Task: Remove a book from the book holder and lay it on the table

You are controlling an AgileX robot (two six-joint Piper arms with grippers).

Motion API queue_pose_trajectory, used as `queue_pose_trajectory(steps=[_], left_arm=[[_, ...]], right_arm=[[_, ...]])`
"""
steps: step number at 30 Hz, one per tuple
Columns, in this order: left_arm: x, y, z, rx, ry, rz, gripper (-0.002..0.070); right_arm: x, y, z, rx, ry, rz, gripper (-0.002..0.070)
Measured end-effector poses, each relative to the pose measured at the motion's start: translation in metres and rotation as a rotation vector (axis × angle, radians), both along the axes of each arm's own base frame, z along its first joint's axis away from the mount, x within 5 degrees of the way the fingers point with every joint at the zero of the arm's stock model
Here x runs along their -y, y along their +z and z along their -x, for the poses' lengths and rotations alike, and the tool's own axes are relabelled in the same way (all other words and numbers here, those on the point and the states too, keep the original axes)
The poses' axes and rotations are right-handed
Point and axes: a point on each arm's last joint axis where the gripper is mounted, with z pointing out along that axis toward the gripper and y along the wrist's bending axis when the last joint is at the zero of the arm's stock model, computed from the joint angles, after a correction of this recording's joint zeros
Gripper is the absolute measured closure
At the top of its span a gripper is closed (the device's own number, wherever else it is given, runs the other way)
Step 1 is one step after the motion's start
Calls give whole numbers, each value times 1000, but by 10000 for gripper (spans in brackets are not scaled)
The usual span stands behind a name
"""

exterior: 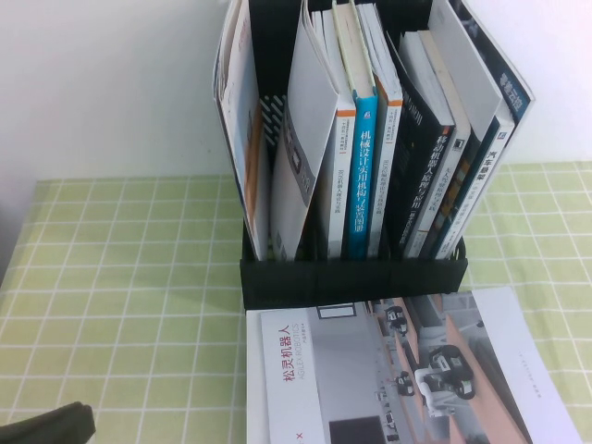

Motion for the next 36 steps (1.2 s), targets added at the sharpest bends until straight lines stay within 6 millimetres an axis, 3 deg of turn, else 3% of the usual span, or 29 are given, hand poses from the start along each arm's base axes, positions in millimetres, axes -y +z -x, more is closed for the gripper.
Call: queue_pose_trajectory(steps=[8, 13, 33, 36], left_arm=[[-5, -31, -9, 15, 54, -48, 678], [-6, -37, -10, 14, 65, -50, 678], [-5, -40, -8, 0, 50, -50, 678], [-12, -38, -4, 111, 81, -158, 678]], right_arm=[[22, -92, 0, -27, -204, -113, 678], [20, -125, -8, 55, -234, -121, 678], [20, -130, -9, 36, -252, -157, 678], [20, -130, -9, 36, -252, -157, 678]])
